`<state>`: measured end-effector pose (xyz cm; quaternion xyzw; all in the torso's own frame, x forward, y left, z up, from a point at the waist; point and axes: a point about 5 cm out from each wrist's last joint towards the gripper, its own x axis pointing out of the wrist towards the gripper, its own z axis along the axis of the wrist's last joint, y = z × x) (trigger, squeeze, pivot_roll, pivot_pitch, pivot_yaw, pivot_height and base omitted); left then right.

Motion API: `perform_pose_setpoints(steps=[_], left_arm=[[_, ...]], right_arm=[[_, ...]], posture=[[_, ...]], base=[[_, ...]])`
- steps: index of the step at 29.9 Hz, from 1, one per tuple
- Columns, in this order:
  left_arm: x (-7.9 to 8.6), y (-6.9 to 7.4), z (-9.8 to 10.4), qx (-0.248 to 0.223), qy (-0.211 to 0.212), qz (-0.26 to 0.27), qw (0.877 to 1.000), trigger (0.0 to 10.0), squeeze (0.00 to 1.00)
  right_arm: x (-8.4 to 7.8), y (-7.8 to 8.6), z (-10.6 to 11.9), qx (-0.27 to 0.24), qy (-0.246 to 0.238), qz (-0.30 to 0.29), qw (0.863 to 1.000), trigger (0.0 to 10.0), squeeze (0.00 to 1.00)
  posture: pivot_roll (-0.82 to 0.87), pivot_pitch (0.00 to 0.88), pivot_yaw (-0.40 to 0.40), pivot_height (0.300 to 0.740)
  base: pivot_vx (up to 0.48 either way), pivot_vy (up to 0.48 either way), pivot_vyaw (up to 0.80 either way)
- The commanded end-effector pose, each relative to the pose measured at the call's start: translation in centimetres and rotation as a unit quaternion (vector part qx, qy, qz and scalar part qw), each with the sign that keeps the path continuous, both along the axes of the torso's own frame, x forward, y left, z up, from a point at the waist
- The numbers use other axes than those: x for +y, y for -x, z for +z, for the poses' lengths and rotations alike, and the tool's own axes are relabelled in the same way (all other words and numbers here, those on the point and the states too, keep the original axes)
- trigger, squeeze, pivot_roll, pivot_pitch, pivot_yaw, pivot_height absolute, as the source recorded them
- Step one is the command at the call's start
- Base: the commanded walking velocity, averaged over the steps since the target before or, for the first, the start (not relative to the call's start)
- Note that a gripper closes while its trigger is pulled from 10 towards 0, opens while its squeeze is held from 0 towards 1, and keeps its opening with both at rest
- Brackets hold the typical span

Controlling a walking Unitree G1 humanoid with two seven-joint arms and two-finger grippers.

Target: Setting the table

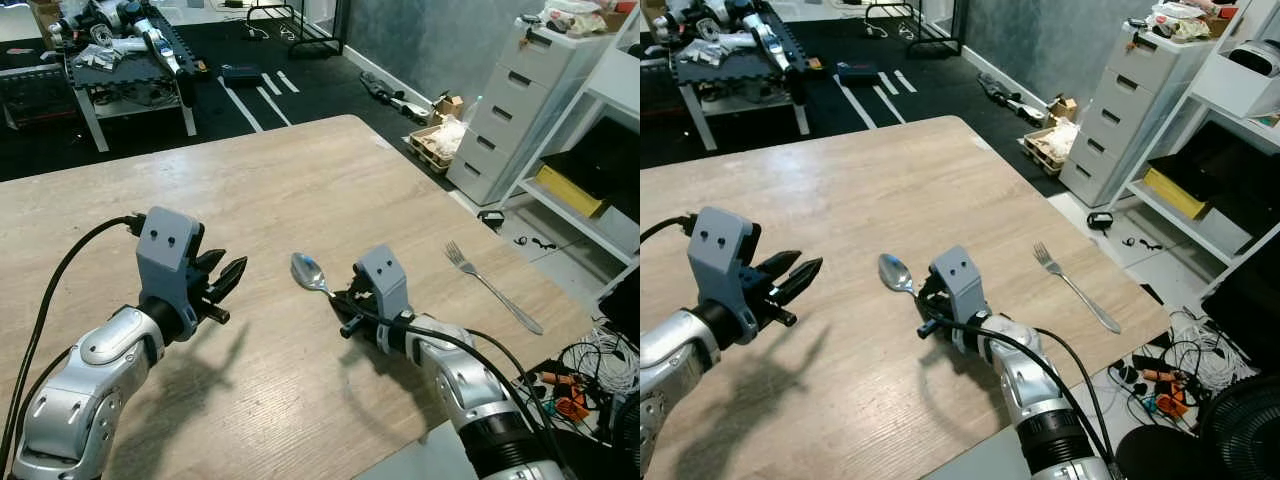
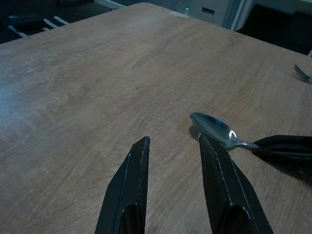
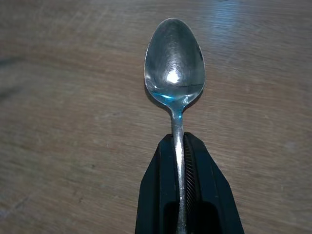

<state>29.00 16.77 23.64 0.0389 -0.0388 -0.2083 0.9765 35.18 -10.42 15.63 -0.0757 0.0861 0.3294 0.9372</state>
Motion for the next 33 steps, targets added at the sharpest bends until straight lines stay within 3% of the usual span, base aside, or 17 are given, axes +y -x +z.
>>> perform_pose_setpoints(steps=[1,3,5,9,11,14,15,16,23,24,25,28,30,33], left_arm=[[0.1,0.0,-0.6,0.009,0.001,0.003,1.0,10.0,0.0],[0.0,0.0,-0.6,0.009,0.001,0.003,1.0,10.0,0.0],[-0.1,0.0,-0.7,0.01,0.003,0.003,1.0,10.0,0.0],[-0.2,-0.2,-0.8,0.01,0.008,0.007,1.0,10.0,0.0],[-0.5,-0.6,-1.0,0.012,0.01,0.017,1.0,10.0,0.0],[-0.7,-0.9,-1.3,0.016,0.007,0.028,0.999,10.0,0.0],[-0.8,-1.1,-1.5,0.023,0.006,0.031,0.999,10.0,0.0],[-0.8,-1.1,-1.5,0.023,0.006,0.031,0.999,10.0,0.0],[-2.0,-1.8,-3.8,0.081,-0.082,0.047,0.992,10.0,0.0],[-2.0,-1.8,-3.8,0.081,-0.082,0.047,0.992,10.0,0.0],[-2.0,-2.4,-3.7,0.08,-0.08,0.08,0.99,10.0,0.0],[-2.0,-2.7,-3.5,0.08,-0.066,0.095,0.99,10.0,0.0],[-2.5,-2.7,-3.0,0.058,-0.065,0.09,0.992,10.0,0.0],[-3.5,-2.4,-2.7,0.039,-0.059,0.06,0.996,10.0,0.0]], right_arm=[[-1.2,1.0,-4.1,0.094,0.001,-0.043,0.995,0.0,0.0],[-1.4,0.8,-3.4,0.083,-0.026,-0.057,0.995,0.0,0.0],[-2.1,0.4,-1.5,0.055,-0.087,-0.086,0.991,0.0,0.0],[-2.9,0.3,0.5,0.017,-0.133,-0.11,0.985,0.0,0.0],[-3.8,0.9,3.1,-0.054,-0.163,-0.143,0.975,0.0,0.0],[-4.4,1.7,4.5,-0.111,-0.162,-0.164,0.967,0.0,0.0],[-4.6,2.1,4.7,-0.128,-0.161,-0.176,0.963,10.0,0.0],[-4.6,2.1,4.7,-0.128,-0.161,-0.176,0.963,10.0,0.0],[-6.5,3.9,5.1,-0.192,-0.171,-0.295,0.92,10.0,0.0],[-6.5,3.9,5.1,-0.192,-0.171,-0.295,0.92,10.0,0.0],[-7.0,4.4,5.2,-0.209,-0.154,-0.327,0.909,10.0,0.0],[-7.2,4.6,5.2,-0.216,-0.147,-0.339,0.904,10.0,0.0],[-7.9,4.9,4.9,-0.215,-0.151,-0.37,0.891,10.0,0.0],[-8.2,5.0,4.4,-0.205,-0.153,-0.385,0.887,10.0,0.0]], posture=[[0.17,0.179,0.046,0.74],[0.17,0.179,0.047,0.74],[0.16,0.175,0.048,0.74],[0.15,0.167,0.048,0.74],[0.14,0.161,0.052,0.74],[0.14,0.155,0.056,0.74],[0.13,0.151,0.063,0.74],[0.13,0.151,0.063,0.74],[0.1,0.131,0.102,0.74],[0.1,0.131,0.102,0.74],[0.09,0.125,0.122,0.74],[0.09,0.125,0.122,0.74],[0.08,0.117,0.136,0.74],[0.07,0.117,0.131,0.74]], base=[[0.0,0.0,0.0],[0.0,0.0,0.0],[0.0,0.0,0.0],[0.0,0.0,0.0],[0.0,0.0,0.0],[0.0,0.0,0.0],[0.0,0.0,0.0],[0.0,0.0,0.0],[0.0,0.0,0.0],[0.0,0.0,0.0],[0.0,0.0,0.0],[0.0,0.0,0.0],[0.0,0.0,0.0],[0.0,0.0,0.0]])
